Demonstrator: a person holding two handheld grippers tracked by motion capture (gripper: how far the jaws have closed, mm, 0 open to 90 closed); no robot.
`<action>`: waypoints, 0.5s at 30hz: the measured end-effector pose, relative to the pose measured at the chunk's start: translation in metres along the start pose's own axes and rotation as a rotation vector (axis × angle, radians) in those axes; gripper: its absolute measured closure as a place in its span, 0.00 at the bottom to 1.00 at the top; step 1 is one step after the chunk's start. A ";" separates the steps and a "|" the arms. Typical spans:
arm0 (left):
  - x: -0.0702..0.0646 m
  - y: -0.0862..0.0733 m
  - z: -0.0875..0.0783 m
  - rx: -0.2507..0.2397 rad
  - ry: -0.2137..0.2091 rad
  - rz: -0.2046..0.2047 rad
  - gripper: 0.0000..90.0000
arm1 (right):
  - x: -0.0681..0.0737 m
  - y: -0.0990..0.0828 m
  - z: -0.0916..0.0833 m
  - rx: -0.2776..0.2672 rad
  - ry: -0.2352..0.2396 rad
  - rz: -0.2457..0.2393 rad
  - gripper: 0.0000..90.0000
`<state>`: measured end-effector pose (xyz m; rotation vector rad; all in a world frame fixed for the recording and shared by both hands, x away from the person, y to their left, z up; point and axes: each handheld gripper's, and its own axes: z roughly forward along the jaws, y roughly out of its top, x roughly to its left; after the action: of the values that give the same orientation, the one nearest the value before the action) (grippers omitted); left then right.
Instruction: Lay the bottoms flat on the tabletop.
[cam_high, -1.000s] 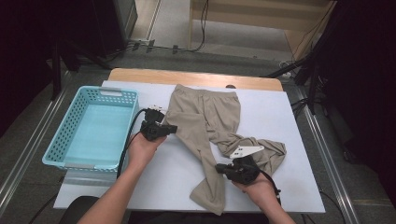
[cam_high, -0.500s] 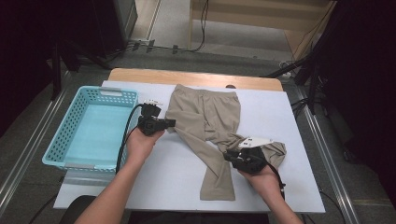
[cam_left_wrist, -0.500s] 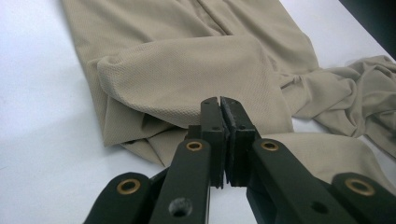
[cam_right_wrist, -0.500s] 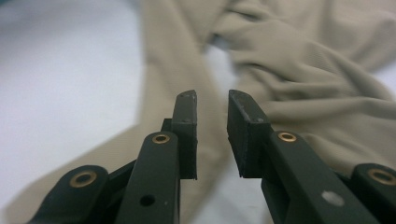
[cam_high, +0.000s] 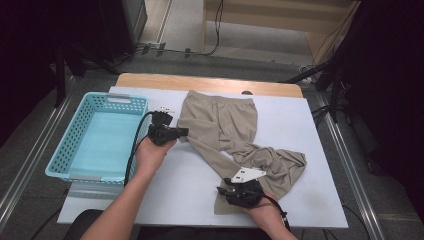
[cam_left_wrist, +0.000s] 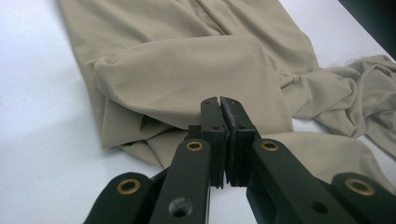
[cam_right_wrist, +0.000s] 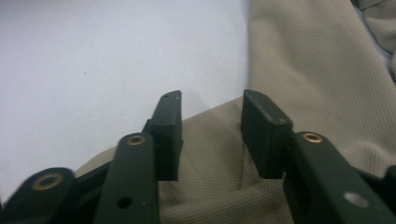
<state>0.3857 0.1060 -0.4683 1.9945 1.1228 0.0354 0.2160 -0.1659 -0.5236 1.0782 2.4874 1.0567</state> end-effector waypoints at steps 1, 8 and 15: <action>0.000 0.000 0.000 0.000 -0.001 -0.001 0.98 | 0.002 -0.001 0.000 0.001 -0.020 -0.010 0.76; 0.002 0.001 -0.002 -0.011 0.003 -0.003 0.98 | -0.005 0.005 -0.002 0.050 0.088 0.064 0.97; 0.003 0.002 -0.008 -0.038 0.023 -0.006 0.98 | 0.015 0.016 -0.020 0.003 0.225 0.060 0.97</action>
<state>0.3862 0.1128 -0.4632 1.9617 1.1349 0.0763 0.2046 -0.1582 -0.4976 1.0959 2.6434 1.2562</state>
